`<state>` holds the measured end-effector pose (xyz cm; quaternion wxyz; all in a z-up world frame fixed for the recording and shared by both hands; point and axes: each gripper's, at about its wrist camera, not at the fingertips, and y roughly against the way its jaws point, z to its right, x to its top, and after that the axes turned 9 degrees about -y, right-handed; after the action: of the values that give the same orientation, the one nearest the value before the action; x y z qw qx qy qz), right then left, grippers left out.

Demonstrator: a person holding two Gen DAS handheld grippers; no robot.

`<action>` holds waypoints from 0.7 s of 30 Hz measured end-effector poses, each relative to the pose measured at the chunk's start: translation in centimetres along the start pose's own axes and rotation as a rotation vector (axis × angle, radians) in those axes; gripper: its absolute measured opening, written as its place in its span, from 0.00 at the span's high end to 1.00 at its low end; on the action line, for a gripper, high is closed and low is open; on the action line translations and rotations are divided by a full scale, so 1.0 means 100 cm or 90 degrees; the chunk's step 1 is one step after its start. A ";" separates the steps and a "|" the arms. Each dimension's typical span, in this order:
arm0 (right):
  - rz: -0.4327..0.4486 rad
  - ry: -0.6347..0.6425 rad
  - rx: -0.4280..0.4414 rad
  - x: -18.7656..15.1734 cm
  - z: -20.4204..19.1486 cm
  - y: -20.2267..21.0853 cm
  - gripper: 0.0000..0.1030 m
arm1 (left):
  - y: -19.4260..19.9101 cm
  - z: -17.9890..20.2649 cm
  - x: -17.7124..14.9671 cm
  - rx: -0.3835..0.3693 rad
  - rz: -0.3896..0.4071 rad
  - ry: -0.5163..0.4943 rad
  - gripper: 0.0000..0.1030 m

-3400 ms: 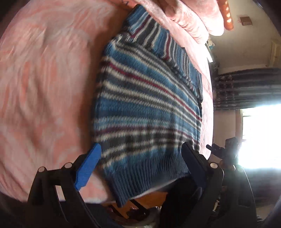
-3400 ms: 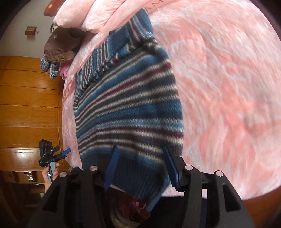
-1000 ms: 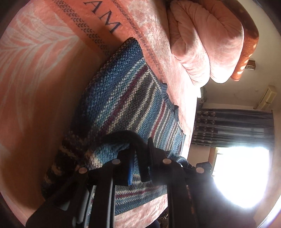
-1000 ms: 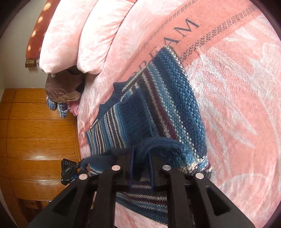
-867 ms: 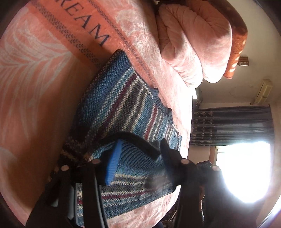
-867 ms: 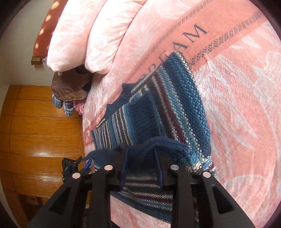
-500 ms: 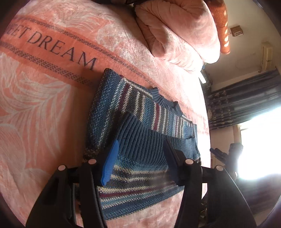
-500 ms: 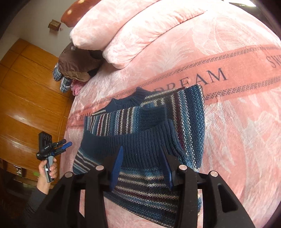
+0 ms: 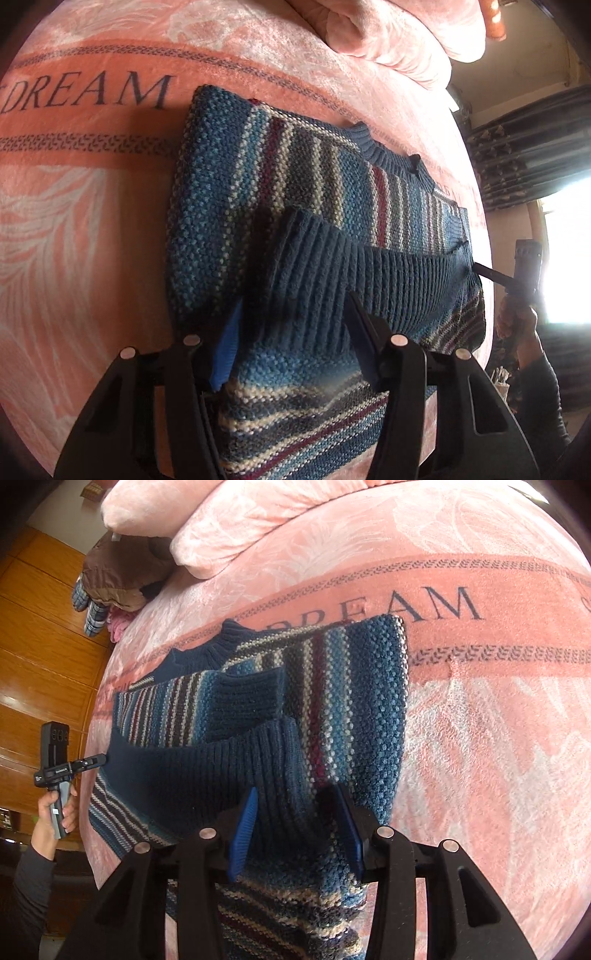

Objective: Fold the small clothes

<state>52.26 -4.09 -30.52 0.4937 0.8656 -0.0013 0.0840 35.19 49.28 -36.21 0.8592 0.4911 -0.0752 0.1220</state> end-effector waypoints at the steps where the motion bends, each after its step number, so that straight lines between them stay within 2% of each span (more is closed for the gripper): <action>1: -0.001 0.002 0.001 -0.001 -0.001 0.000 0.58 | -0.002 0.002 0.000 0.010 -0.006 -0.008 0.70; 2: -0.002 0.007 0.000 -0.001 -0.002 0.000 0.59 | -0.004 0.002 -0.002 0.017 -0.012 -0.015 0.80; 4: -0.006 0.024 0.001 -0.005 -0.008 0.004 0.63 | -0.002 0.002 -0.004 0.016 -0.008 -0.013 0.87; 5: -0.005 0.031 0.003 -0.007 -0.010 0.006 0.70 | 0.001 0.002 -0.005 0.014 0.000 -0.011 0.91; 7: 0.000 0.047 -0.010 -0.012 -0.015 0.012 0.79 | 0.010 0.005 -0.006 0.007 0.020 -0.014 0.91; 8: 0.004 0.052 -0.017 -0.014 -0.017 0.014 0.87 | 0.015 0.007 -0.008 0.002 0.032 -0.017 0.92; 9: 0.007 0.058 -0.018 -0.016 -0.019 0.017 0.90 | 0.020 0.011 -0.009 -0.006 0.043 -0.019 0.92; 16: 0.092 0.126 -0.030 -0.026 -0.052 0.074 0.92 | 0.074 0.050 -0.010 -0.026 0.139 -0.090 0.93; 21: 0.169 0.164 -0.036 -0.010 -0.080 0.120 0.92 | 0.118 0.075 0.010 -0.023 0.214 -0.133 0.93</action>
<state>49.13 -3.47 -16.46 0.4985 0.8256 -0.0547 0.2586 32.69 48.69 -22.43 0.8229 0.4662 -0.2469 0.2111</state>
